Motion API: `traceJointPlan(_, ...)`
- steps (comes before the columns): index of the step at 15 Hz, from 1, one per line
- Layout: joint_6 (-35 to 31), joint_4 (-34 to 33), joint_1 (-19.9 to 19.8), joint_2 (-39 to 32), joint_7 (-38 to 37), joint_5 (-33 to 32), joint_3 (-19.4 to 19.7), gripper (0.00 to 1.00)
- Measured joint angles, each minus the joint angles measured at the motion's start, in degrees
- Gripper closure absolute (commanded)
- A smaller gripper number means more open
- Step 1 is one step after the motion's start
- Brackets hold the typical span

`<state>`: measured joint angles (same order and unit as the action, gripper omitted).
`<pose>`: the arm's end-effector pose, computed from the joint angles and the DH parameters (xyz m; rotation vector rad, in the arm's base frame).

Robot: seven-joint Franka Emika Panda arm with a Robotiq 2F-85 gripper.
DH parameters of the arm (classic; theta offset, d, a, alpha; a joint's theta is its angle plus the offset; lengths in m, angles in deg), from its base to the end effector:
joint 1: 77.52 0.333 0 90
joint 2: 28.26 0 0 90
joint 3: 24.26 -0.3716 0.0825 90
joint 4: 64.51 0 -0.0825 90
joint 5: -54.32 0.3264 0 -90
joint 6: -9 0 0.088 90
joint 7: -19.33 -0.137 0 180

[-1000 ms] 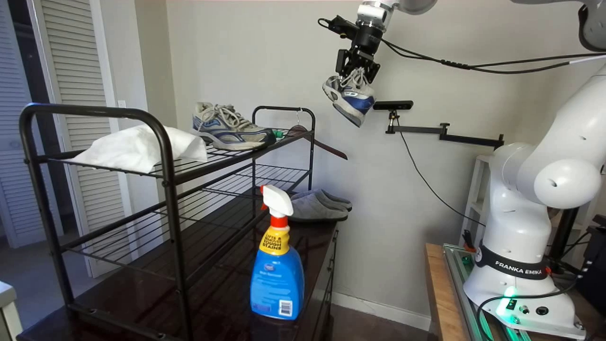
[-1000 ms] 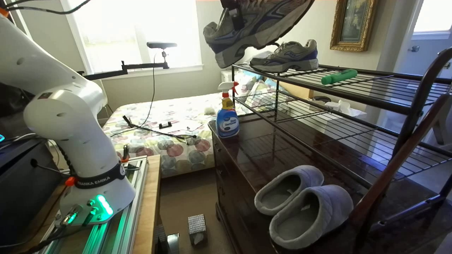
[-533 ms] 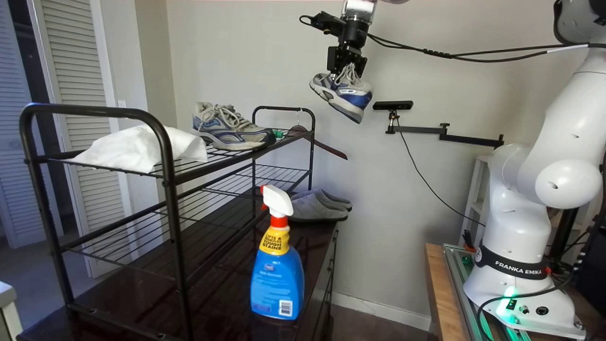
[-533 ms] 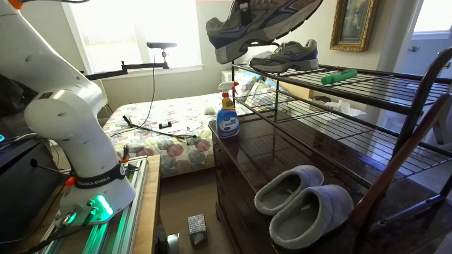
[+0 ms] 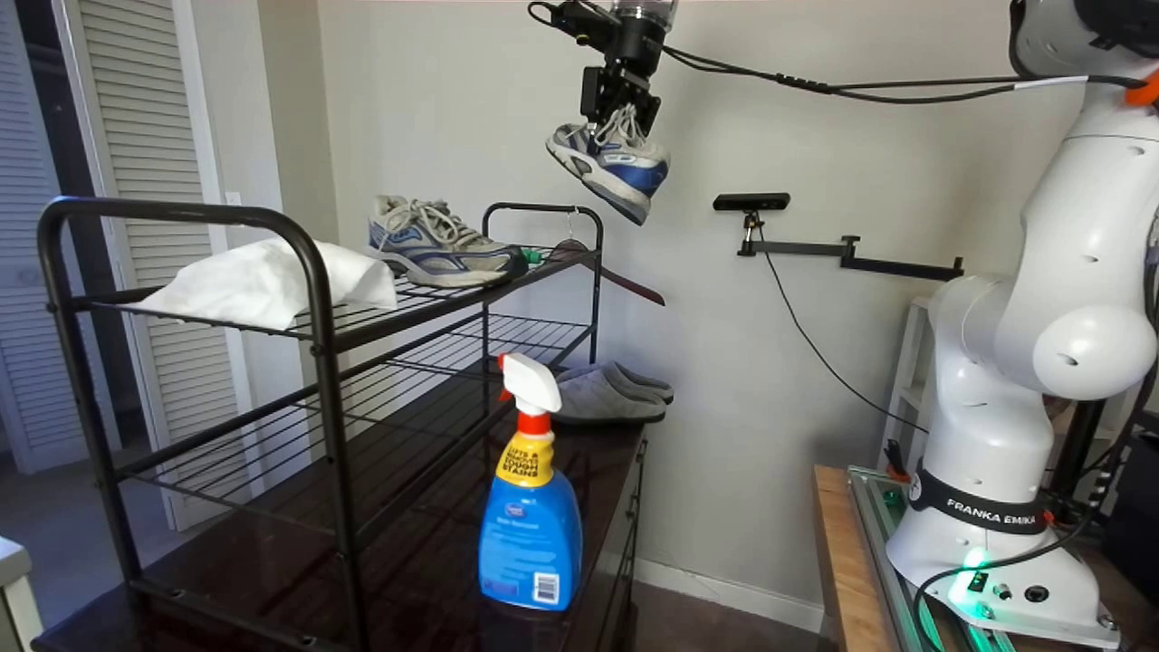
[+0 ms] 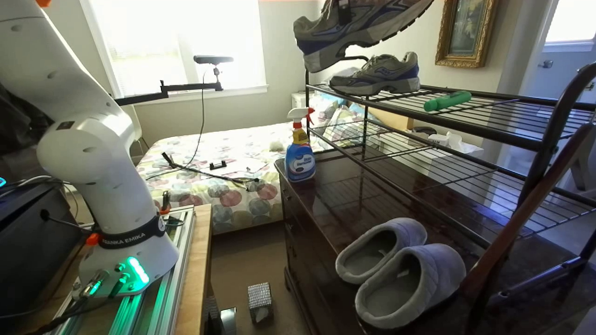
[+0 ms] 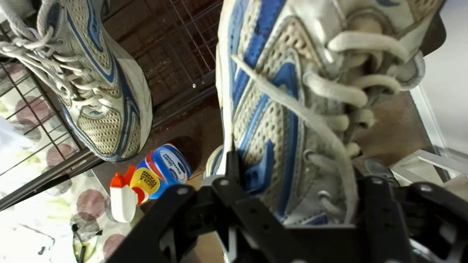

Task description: Place the left sneaker next to the right one

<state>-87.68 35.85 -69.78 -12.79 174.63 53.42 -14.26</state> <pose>0.4129 -0.0330 0.7062 0.6847 2.8674 0.1031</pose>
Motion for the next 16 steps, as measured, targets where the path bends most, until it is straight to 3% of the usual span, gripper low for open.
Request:
traceJointPlan(1,0.00,-0.32,-0.15,-0.26,0.00,0.20,0.00,0.38)
traceJointPlan(2,0.00,-0.40,-0.23,-0.31,0.00,0.25,0.00,0.63)
traceJointPlan(6,0.63,-0.35,-0.35,-1.24,0.19,0.06,-0.53,0.63)
traceJointPlan(15,0.90,-5.33,12.23,-9.90,0.14,-4.33,2.96,0.63)
traceJointPlan(16,0.89,-6.08,12.88,-10.72,0.14,-4.63,3.38,0.38)
